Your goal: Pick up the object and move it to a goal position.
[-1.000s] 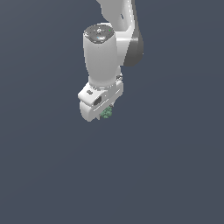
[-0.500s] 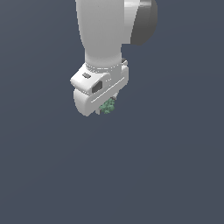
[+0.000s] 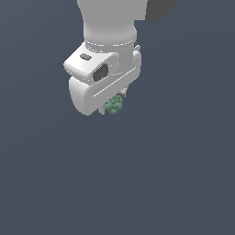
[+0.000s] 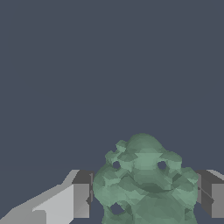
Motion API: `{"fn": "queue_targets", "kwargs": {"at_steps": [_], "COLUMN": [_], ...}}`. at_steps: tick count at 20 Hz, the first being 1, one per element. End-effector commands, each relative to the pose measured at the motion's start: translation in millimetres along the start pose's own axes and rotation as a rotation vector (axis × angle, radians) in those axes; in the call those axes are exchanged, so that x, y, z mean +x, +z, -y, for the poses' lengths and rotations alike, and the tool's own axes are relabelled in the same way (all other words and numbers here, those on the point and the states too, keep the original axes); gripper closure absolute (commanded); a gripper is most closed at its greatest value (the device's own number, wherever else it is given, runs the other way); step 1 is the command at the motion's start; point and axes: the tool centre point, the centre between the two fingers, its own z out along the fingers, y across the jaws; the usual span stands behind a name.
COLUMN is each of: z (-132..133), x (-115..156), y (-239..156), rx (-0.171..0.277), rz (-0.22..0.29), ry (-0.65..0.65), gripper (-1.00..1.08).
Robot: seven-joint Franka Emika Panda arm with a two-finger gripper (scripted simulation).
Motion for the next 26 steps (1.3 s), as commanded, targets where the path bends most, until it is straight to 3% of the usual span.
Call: {"fn": "queue_targets", "kwargs": {"at_steps": [1, 14, 26], "z": [-3.5, -18.5, -24.7], "x": [4.8, 24.2, 31.9], "y": [-12.5, -60.2, -77.6], "rx": [0.0, 0.0, 0.0], "rz": [0.0, 0.001, 0.001], "ry": [0.0, 0.001, 0.001], "gripper": [1.08, 1.08, 1.08]}}
